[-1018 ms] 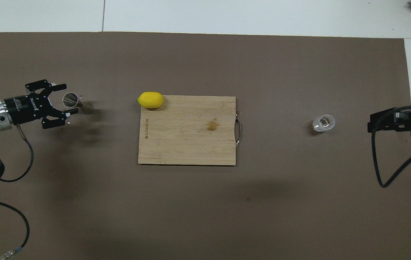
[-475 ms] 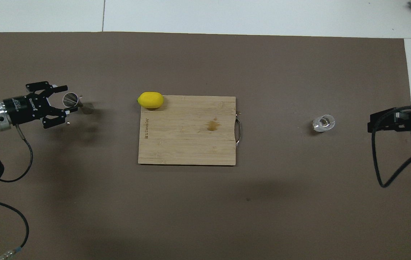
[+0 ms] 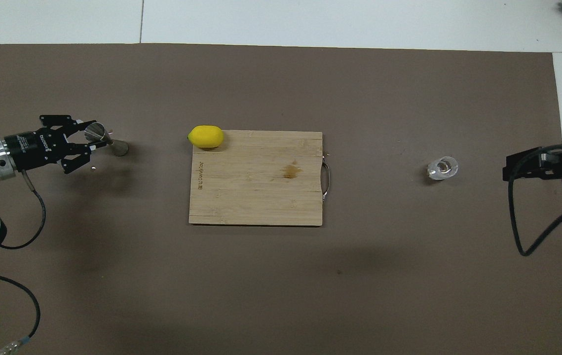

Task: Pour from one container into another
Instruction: 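Lift the dark cup with the left gripper and carry it over the board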

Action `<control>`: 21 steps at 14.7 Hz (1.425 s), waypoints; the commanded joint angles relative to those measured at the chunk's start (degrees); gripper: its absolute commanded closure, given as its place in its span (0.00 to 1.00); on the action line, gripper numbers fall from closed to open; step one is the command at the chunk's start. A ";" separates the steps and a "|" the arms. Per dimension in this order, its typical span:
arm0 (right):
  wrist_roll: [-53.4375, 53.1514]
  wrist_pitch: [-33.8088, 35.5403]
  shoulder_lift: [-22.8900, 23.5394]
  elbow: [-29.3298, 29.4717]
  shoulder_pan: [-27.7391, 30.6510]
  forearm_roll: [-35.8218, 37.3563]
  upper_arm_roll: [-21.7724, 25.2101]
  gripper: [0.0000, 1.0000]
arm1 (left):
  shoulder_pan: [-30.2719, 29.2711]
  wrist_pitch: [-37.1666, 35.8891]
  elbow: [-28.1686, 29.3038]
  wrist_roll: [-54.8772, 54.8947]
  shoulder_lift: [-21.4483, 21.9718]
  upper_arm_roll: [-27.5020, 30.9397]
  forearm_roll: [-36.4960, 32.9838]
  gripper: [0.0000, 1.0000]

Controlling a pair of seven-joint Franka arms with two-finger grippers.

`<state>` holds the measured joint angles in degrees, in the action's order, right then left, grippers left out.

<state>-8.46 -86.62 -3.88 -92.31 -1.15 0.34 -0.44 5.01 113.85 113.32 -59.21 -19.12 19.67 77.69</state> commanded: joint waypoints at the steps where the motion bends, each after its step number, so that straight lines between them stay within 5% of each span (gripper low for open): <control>1: 1.08 0.92 -0.61 -0.15 0.36 -1.31 0.17 0.01 | 0.53 -0.91 -1.08 0.32 -0.04 0.28 0.71 1.00; 5: 1.08 0.92 -0.61 -0.15 0.36 -1.31 0.17 0.01 | 1.05 -11.62 -5.91 0.41 -0.22 -0.07 0.62 1.00; 8: 1.17 0.92 -0.61 -0.15 0.36 -1.31 0.17 0.01 | 5.16 -12.70 -8.29 -0.38 0.74 -1.22 -0.25 1.00; 14: 1.08 0.92 -0.61 -0.15 0.36 -1.31 0.17 0.01 | 18.44 -0.76 -8.82 -10.30 3.12 -1.39 1.06 1.00; 21: 1.17 1.01 -0.61 -0.24 0.36 -1.31 0.09 0.01 | 34.87 22.26 -6.37 -14.62 1.98 -1.66 13.35 1.00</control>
<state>-8.46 -86.62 -3.88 -92.31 -1.15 0.34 -0.44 35.51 130.73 105.34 -73.02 -17.35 17.18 87.33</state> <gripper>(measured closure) 0.004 0.493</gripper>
